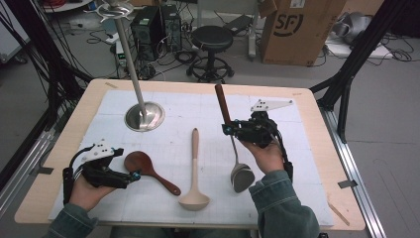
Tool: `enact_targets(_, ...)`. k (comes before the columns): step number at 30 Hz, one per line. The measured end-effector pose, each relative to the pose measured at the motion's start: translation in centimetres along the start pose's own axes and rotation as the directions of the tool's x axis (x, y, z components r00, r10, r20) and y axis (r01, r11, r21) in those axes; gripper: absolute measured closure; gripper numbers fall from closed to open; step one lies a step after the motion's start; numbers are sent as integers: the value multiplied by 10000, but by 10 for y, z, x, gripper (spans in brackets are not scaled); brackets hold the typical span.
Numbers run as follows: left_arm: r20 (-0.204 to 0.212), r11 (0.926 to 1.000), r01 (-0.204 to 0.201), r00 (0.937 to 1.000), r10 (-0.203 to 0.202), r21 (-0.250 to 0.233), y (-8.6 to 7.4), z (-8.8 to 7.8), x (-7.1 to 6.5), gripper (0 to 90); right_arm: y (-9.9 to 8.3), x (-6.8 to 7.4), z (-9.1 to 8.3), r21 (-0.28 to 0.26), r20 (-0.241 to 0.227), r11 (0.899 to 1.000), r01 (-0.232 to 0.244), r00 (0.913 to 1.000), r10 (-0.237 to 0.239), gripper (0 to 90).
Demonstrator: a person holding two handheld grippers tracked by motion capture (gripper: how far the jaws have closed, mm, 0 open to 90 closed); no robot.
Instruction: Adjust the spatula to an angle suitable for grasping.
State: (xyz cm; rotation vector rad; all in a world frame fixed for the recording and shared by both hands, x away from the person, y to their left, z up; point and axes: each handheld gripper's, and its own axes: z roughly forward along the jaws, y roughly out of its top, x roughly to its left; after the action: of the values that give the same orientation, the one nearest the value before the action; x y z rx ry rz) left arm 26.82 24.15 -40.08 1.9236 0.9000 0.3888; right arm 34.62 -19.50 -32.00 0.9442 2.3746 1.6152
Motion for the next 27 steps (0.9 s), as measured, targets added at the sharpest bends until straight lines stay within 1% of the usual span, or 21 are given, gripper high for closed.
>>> enact_targets(4,85,9998,12,10000,-10,-203,8,1,0,18,8,5,2,-281,-16,9995,108,9999,-108,734)
enact_targets(7,127,9996,-78,9999,82,-258,13,3,-1,18,13,7,4,-547,-12,9983,178,9998,-179,734)
enact_targets(12,213,9995,-139,9997,145,-278,21,8,-2,18,18,7,5,-908,34,9958,119,9999,-117,734)
enact_targets(17,344,9994,-113,9993,125,-322,26,11,-4,18,23,9,5,-1139,94,9934,161,9998,-151,734)
enact_targets(20,433,9991,-188,9989,204,-370,30,12,-5,22,26,11,5,-1228,63,9923,134,9999,-127,734)
enact_targets(23,546,9984,-237,9982,264,-505,34,12,-6,67,31,13,5,-1313,33,9912,191,9998,-188,733)
enact_targets(27,666,9980,-254,9973,293,-586,40,14,-7,79,37,18,6,-1443,-72,9892,250,9996,-263,733)
